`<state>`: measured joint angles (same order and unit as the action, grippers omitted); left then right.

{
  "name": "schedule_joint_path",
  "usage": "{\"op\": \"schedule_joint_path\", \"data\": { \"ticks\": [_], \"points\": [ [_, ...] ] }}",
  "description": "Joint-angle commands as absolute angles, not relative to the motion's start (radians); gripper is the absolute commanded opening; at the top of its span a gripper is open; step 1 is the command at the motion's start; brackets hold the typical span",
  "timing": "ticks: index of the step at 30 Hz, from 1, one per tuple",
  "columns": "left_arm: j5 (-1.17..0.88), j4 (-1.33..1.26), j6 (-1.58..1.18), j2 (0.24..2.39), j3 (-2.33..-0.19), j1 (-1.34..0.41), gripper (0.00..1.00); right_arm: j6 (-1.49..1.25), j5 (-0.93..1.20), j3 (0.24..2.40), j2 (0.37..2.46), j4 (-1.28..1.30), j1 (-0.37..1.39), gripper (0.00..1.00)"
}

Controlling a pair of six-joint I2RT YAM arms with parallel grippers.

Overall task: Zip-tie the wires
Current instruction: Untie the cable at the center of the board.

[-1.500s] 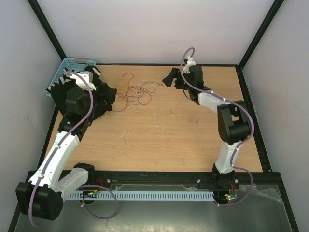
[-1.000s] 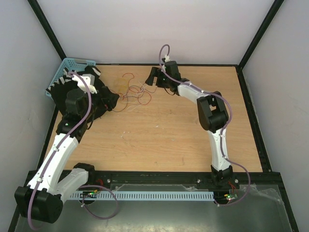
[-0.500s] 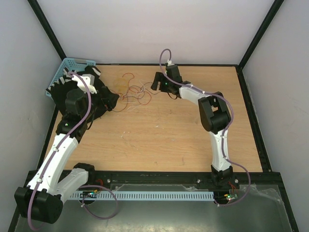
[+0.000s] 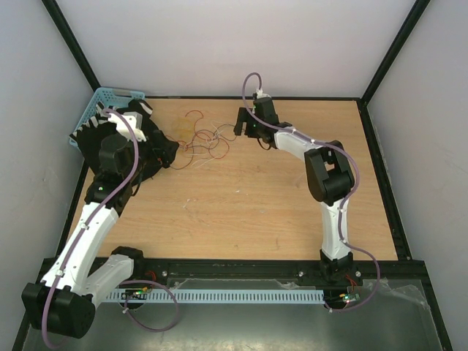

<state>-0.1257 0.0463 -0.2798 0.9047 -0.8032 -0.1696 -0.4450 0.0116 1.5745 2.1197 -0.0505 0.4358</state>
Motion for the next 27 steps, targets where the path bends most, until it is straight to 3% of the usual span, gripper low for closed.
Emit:
{"op": "schedule_joint_path", "data": {
  "ticks": [1,5,8,12,16,17,27],
  "points": [
    [-0.121,0.045,-0.268,0.901,-0.815,-0.17,0.99,-0.489,0.057,1.632,2.189,-0.043,0.438,0.9],
    [-0.119,0.045,-0.268,0.91,-0.816,-0.17,0.99,-0.533,0.105,1.66,2.234,-0.078,0.438,0.86],
    [-0.121,0.044,-0.268,0.919,-0.819,-0.17,0.99,-0.551,0.122,1.686,2.269,-0.103,0.438,0.74],
    [-0.125,0.044,-0.268,0.925,-0.827,-0.17,0.99,-0.558,0.156,1.743,2.309,-0.122,0.439,0.45],
    [-0.145,0.044,-0.274,0.918,-0.839,-0.17,0.99,-0.523,0.152,1.784,2.302,-0.126,0.438,0.06],
    [-0.152,0.044,-0.277,0.915,-0.844,-0.17,0.99,-0.506,0.149,1.792,2.291,-0.119,0.437,0.0],
    [-0.431,0.064,-0.36,0.958,-1.074,-0.147,0.99,-0.114,0.143,1.822,2.022,-0.051,0.427,0.0]
  ]
}}
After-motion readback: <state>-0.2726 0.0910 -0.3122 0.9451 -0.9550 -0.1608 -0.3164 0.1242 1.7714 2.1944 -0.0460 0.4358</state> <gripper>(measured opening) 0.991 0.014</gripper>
